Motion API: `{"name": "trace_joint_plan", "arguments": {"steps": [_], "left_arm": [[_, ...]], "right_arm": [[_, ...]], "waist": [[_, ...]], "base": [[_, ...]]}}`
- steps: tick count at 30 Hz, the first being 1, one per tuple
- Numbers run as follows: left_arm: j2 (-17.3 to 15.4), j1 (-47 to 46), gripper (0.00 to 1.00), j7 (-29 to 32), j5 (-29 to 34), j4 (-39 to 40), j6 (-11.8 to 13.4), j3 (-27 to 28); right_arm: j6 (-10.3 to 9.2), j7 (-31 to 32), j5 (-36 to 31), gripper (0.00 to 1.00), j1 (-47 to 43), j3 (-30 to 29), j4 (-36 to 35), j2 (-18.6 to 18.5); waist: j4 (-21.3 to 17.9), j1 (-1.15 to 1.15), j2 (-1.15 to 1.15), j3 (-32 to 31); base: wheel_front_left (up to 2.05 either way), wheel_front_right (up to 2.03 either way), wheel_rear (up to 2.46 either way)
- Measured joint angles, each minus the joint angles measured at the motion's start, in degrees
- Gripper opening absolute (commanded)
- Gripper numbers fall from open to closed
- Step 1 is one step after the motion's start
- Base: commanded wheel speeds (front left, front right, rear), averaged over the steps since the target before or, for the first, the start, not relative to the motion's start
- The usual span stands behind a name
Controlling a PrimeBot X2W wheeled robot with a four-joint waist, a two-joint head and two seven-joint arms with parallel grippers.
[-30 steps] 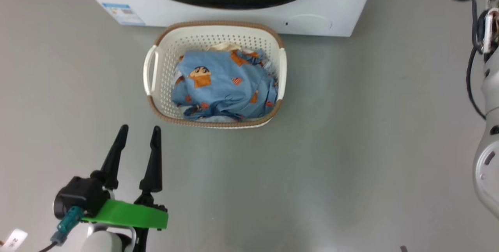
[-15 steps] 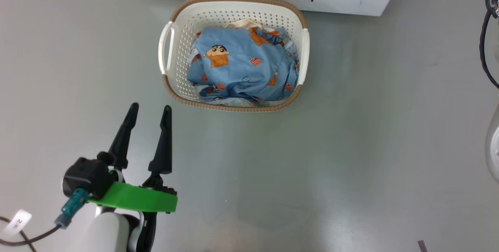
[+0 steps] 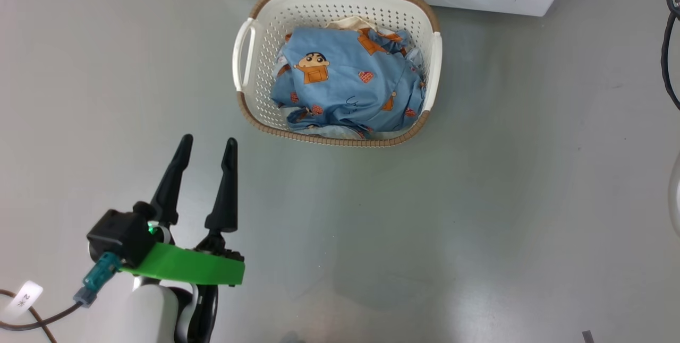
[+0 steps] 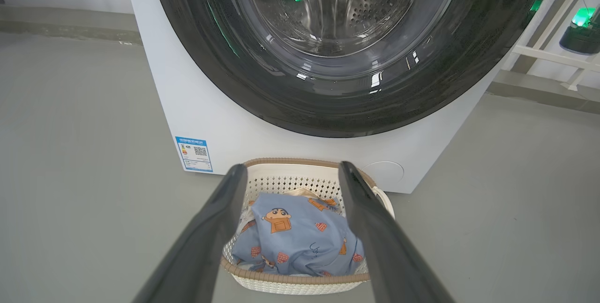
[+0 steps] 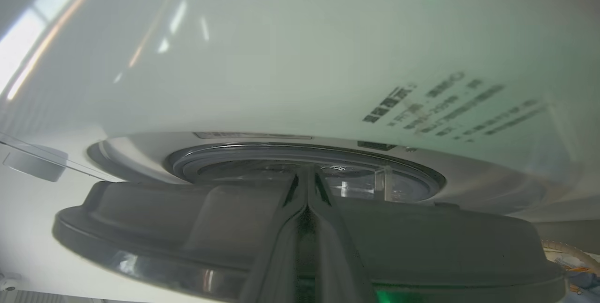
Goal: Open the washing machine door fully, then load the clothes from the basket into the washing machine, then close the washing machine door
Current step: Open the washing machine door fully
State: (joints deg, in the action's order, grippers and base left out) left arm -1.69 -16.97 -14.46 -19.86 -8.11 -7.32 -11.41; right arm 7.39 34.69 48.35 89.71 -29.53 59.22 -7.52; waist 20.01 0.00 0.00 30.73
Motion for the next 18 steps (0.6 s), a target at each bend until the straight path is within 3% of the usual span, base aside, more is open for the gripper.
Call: {"name": "trace_joint_plan", "arguments": {"steps": [10,18], "left_arm": [[0.02,0.0,1.0,0.0,-0.08,-0.09,0.0,0.34],[0.03,0.0,1.0,0.0,0.05,0.08,0.0,1.36]], "right_arm": [[0.0,4.89,-2.01,0.0,-0.19,0.05,0.11,0.07],[0.0,13.18,-1.74,0.0,-2.94,2.09,-3.52,1.43]], "waist": [[0.06,0.0,0.0,-0.9],[-0.72,0.0,0.0,-1.65]], "base": [[0.0,0.0,0.0],[0.0,0.0,0.0]]}}
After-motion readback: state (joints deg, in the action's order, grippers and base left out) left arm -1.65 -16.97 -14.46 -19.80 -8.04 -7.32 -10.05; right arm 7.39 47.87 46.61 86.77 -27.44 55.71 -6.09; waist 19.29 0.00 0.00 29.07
